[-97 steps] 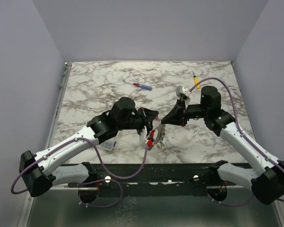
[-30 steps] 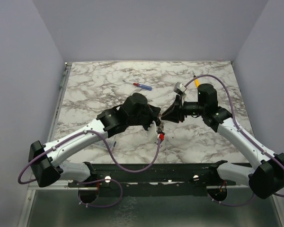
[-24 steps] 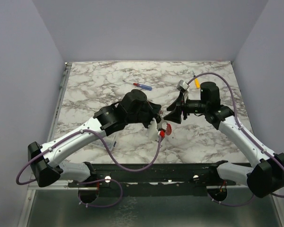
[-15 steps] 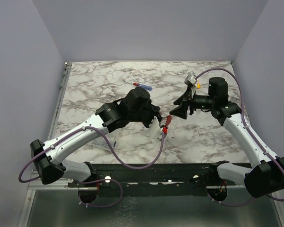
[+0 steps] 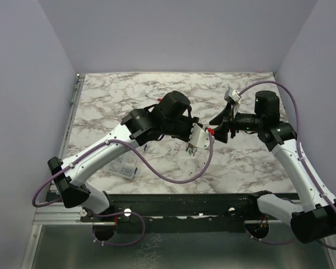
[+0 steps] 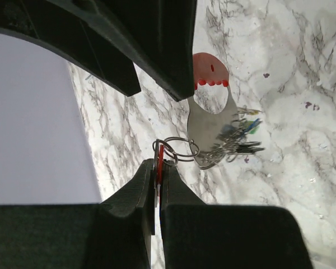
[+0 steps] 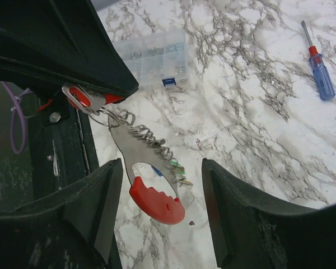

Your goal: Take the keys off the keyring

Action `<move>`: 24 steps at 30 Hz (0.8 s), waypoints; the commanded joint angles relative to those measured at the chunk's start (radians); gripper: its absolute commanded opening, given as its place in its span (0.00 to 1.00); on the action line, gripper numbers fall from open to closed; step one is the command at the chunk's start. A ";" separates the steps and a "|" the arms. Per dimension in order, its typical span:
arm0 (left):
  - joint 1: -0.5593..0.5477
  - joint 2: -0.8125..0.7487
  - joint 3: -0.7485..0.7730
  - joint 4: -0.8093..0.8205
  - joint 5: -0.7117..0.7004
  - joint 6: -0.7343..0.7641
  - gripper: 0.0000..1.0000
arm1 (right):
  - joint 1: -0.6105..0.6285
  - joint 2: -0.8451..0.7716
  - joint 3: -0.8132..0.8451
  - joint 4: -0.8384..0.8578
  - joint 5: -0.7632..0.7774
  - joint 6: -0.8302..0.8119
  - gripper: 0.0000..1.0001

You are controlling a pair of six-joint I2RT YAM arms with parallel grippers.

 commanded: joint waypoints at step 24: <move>-0.011 0.208 0.275 -0.133 -0.130 -0.891 0.00 | -0.007 -0.149 -0.081 0.096 -0.001 0.093 0.69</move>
